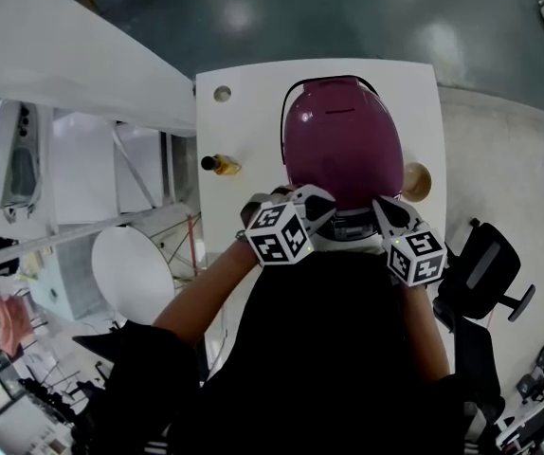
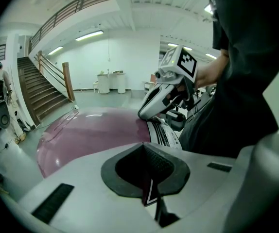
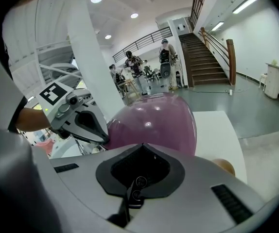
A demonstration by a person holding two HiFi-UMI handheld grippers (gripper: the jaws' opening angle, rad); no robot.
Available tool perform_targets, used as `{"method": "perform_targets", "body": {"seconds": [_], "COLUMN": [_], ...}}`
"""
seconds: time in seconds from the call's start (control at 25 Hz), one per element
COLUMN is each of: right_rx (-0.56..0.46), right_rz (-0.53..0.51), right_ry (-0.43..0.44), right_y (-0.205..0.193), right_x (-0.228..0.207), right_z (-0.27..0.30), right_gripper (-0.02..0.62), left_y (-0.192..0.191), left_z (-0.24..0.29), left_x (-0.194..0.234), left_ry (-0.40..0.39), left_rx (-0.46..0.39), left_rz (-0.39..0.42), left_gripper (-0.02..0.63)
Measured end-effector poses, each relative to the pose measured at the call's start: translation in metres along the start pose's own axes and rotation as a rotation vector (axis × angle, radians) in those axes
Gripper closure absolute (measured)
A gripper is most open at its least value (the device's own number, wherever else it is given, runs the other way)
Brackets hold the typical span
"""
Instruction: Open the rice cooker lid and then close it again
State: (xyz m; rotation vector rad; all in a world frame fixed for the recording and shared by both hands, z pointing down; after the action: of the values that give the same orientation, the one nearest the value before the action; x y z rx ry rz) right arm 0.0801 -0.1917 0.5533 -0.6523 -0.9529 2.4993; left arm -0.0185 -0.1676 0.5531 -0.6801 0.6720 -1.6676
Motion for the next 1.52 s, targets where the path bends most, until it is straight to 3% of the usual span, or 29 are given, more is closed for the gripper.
{"method": "perform_targets", "body": {"seconds": [0.52, 0.92, 1.08, 1.32, 1.52], "right_rx": [-0.033, -0.094, -0.116, -0.220, -0.293], "right_rz": [-0.004, -0.070, -0.183, -0.187, -0.181], "right_ry": [-0.024, -0.006, 0.009, 0.052, 0.057], "right_y": [0.003, 0.001, -0.002, -0.012, -0.049], "right_x": [0.002, 0.027, 0.032, 0.031, 0.024], "right_z": [-0.006, -0.053, -0.071, -0.113, -0.175], "right_gripper": [0.595, 0.595, 0.595, 0.595, 0.595], "left_y": [-0.001, 0.007, 0.007, 0.009, 0.017], "left_z": [-0.003, -0.044, -0.060, -0.078, -0.064], "left_x": [0.000, -0.003, -0.032, -0.083, -0.155], "left_ry": [0.031, 0.223, 0.312, 0.519, 0.601], "left_rx": [-0.054, -0.267, -0.333, -0.511, -0.544], "left_rz": [0.018, -0.201, -0.314, -0.510, -0.568], "left_gripper": [0.603, 0.602, 0.601, 0.601, 0.601]}}
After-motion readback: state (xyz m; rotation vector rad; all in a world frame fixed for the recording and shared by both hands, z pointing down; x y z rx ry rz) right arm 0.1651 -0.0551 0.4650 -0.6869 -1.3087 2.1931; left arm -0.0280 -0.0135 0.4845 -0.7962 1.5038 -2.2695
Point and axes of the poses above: the fingertips, and each gripper's own axes: z forward along the fingers, x to its left, y out of its top, the point moved 2 cm from there along -z, backward along the fingers, and after that the axes turned 2 degrees about -y, right-handed, at the moved point
